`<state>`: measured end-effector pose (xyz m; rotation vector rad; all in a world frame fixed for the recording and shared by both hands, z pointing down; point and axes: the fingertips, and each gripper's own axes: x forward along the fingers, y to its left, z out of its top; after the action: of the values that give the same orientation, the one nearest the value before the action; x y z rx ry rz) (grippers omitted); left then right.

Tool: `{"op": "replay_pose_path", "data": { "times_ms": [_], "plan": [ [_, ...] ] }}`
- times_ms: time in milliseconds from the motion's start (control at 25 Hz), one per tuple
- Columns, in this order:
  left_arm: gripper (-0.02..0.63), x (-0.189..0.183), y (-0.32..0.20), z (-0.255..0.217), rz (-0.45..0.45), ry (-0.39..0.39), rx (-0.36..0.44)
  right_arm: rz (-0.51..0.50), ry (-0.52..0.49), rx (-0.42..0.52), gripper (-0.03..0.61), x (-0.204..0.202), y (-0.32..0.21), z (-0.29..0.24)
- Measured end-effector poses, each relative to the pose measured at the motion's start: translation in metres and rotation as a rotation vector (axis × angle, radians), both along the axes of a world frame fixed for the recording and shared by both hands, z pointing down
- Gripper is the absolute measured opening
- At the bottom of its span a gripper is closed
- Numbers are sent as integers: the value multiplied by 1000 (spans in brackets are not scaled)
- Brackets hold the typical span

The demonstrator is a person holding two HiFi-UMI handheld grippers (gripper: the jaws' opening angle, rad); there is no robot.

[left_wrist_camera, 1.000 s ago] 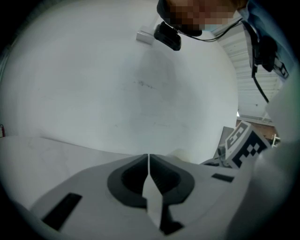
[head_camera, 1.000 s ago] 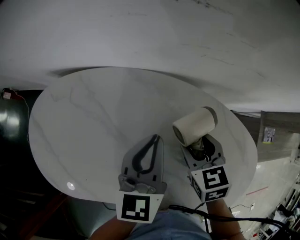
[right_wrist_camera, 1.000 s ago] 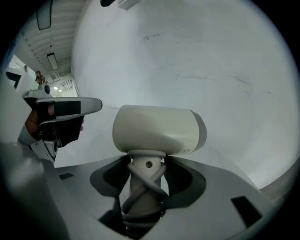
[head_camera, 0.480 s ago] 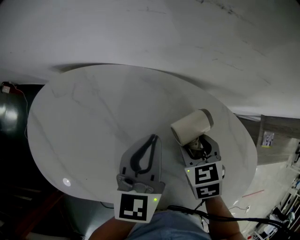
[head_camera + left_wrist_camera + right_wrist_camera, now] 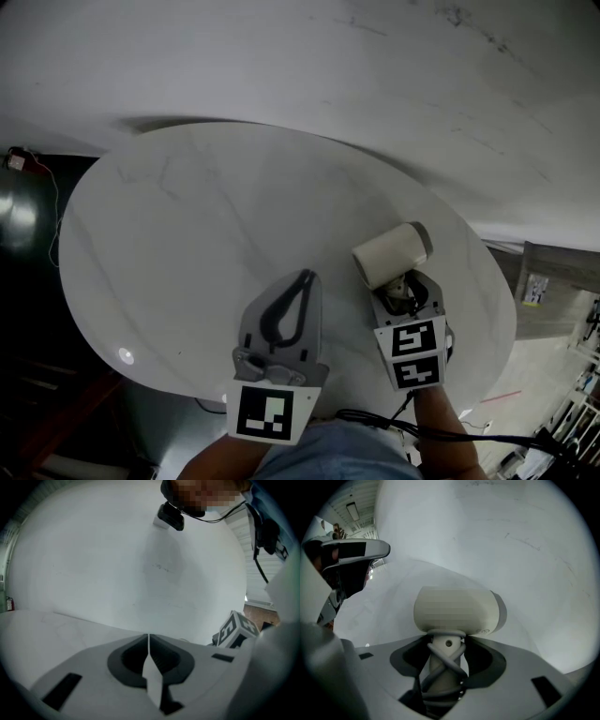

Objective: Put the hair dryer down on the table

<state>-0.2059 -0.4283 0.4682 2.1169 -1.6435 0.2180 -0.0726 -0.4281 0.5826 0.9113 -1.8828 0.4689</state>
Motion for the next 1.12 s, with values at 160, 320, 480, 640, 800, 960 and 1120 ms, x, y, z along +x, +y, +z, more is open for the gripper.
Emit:
{"op": "replay_pose_path", "data": {
  "times_ms": [160,320,480,640,800,960,1120],
  "plan": [
    [17,-5,2,-2,-10,4,3,-16,7,-3,232,-2,-1,1],
    [17,-5,5,-6,-18,7,14,-20,-4,-2,239,-3,1,-6],
    [17,1,11,-19,-15,1,42,-3,-52,34,247,-3,6,-27],
    [17,18,19,-38,12,-5,89,18,-161,122,245,-5,7,-64],
    [17,43,37,-59,36,27,112,43,-313,205,225,-1,24,-109],
    [17,62,48,-96,49,10,199,36,-493,303,191,-1,41,-161],
    [17,83,64,-137,54,-29,291,26,-554,424,76,10,63,-213]
  ]
}}
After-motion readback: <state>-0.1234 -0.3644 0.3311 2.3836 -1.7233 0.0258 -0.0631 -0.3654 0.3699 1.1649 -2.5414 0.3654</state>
